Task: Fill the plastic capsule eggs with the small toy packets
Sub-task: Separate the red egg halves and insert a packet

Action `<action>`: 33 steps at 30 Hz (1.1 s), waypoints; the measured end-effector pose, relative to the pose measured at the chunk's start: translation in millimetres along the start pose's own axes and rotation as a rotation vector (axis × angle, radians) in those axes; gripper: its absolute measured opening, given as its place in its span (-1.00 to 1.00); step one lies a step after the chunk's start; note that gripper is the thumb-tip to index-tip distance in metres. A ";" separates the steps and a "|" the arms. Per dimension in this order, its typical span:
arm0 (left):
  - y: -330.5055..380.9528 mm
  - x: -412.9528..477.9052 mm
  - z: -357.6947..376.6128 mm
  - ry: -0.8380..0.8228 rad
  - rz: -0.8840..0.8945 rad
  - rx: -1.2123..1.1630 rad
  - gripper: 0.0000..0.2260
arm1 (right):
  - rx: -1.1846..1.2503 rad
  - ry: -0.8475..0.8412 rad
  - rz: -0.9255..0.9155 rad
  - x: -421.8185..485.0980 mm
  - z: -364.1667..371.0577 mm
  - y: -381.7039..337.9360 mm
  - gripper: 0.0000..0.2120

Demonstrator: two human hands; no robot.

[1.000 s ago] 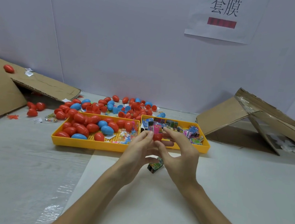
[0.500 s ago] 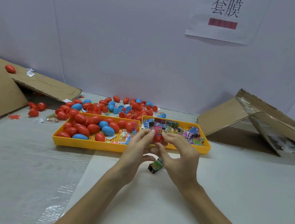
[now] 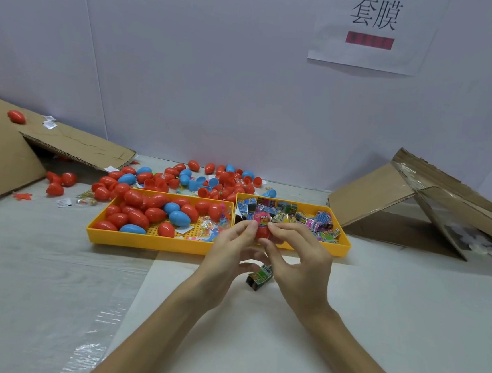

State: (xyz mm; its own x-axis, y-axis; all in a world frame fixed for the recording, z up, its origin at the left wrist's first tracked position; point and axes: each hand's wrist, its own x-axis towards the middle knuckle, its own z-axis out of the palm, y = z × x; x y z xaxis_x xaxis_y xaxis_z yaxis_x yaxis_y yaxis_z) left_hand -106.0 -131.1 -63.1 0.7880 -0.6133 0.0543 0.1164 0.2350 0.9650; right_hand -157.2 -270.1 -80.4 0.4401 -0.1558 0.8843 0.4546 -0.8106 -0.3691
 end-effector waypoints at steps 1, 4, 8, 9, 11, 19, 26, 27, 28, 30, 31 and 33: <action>0.2 0.2 -0.2 -0.006 -0.005 -0.006 -0.68 | 0.011 -0.008 0.019 0.5 -0.1 -0.9 -0.75; 1.4 0.2 0.1 -0.025 -0.018 -0.015 -0.68 | 0.042 -0.027 0.054 2.1 -0.5 -2.7 -0.69; -0.4 0.6 0.1 -0.016 -0.028 -0.050 -0.70 | -0.010 -0.018 0.031 1.3 -0.6 -3.0 -0.70; -1.0 1.2 0.0 -0.005 -0.029 -0.052 -0.66 | -0.021 -0.018 0.021 1.1 -0.7 -2.7 -0.70; -1.7 2.6 0.3 0.014 -0.031 -0.039 -0.57 | -0.040 -0.024 0.004 0.6 -0.5 -2.4 -0.72; -2.4 0.7 0.9 -0.014 -0.024 -0.031 -0.56 | -0.003 -0.009 -0.013 0.4 -1.1 -2.1 -0.77; 0.2 -1.4 1.2 -0.032 -0.033 -0.037 -0.67 | -0.012 -0.012 0.013 1.6 -2.1 -0.9 -0.70; 0.4 -1.4 1.8 -0.015 -0.031 -0.041 -0.66 | -0.023 -0.010 0.006 1.2 -1.8 -0.3 -0.70; 0.7 -1.3 2.5 0.006 -0.030 -0.037 -0.65 | -0.031 -0.013 -0.002 0.9 -1.2 0.2 -0.71; 0.9 -0.7 3.2 0.030 -0.024 -0.015 -0.64 | -0.042 -0.024 -0.027 0.3 -0.1 1.5 -0.74; 0.7 -0.6 3.1 0.026 -0.018 -0.005 -0.63 | -0.042 -0.026 -0.038 0.0 0.3 2.2 -0.75; 0.6 -1.3 2.8 0.008 -0.012 0.001 -0.63 | -0.031 -0.017 -0.048 -0.7 0.8 3.7 -0.77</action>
State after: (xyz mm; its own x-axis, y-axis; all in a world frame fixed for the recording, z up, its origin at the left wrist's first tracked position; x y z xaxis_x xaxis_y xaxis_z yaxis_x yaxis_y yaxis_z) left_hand -108.6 -132.2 -61.9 0.7913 -0.6100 0.0410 0.1252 0.2273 0.9657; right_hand -155.2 -272.6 -82.6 0.4320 -0.1069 0.8955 0.4511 -0.8342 -0.3172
